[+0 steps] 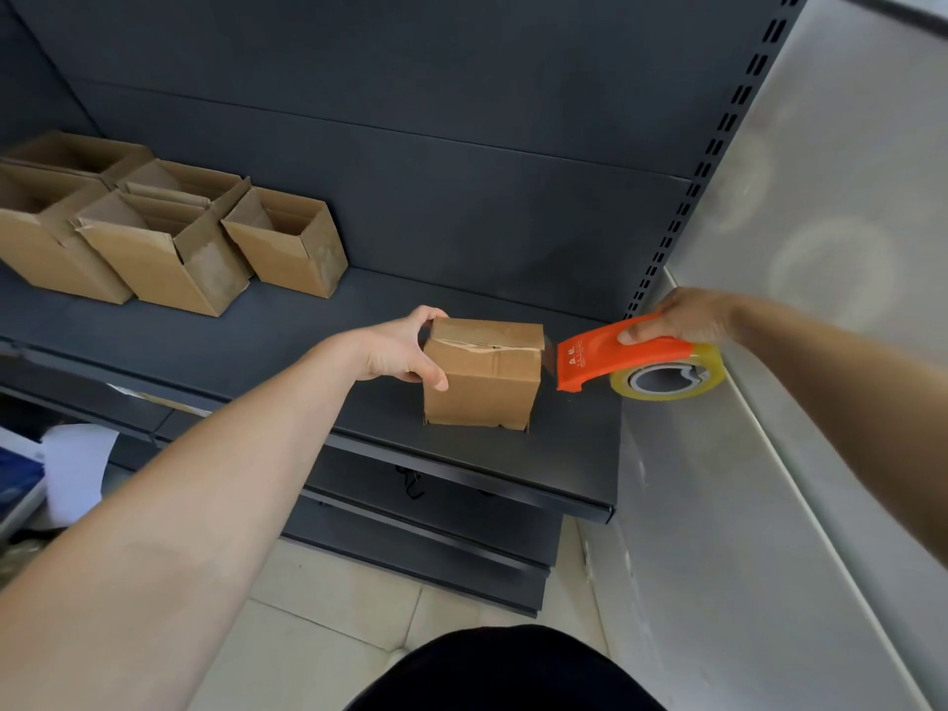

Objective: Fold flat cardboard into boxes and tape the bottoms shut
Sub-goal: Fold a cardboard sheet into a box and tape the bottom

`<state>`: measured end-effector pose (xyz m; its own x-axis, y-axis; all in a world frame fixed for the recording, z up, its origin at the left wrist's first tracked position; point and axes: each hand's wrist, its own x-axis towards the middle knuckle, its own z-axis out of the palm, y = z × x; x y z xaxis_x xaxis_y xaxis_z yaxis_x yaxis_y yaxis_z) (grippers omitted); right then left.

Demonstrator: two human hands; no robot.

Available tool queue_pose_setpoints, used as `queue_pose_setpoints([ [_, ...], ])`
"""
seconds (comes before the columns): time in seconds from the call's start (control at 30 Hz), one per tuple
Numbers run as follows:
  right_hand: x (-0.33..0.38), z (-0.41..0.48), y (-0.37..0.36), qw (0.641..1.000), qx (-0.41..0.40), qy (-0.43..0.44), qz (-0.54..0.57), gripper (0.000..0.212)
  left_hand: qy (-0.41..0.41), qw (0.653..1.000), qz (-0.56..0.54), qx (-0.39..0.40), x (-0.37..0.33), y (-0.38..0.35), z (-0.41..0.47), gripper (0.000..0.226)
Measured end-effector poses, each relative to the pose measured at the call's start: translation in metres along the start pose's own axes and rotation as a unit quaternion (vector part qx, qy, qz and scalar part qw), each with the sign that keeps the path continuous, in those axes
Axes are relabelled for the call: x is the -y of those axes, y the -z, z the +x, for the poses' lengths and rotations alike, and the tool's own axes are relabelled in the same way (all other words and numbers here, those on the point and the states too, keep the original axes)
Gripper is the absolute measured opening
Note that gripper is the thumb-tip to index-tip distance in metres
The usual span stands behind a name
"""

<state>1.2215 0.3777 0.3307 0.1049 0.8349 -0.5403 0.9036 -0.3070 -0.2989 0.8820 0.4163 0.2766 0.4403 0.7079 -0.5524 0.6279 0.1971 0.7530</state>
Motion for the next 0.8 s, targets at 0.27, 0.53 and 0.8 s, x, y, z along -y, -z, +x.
queue_pose_setpoints([
  [0.27, 0.02, 0.005, -0.008, 0.999, 0.011, 0.028, -0.043, 0.046, 0.062, 0.986, 0.154, -0.035, -0.024, -0.013, -0.004, 0.106],
  [0.53, 0.022, -0.001, -0.005, 0.999, 0.009, 0.028, -0.046, 0.052, -0.059, 0.92, 0.357, -0.152, -0.052, -0.091, 0.03, 0.062],
  [0.8, -0.013, -0.029, 0.009, 0.998, -0.021, 0.018, 0.054, 0.052, -0.045, 0.894, 0.4, -0.197, -0.04, -0.081, 0.039, 0.051],
])
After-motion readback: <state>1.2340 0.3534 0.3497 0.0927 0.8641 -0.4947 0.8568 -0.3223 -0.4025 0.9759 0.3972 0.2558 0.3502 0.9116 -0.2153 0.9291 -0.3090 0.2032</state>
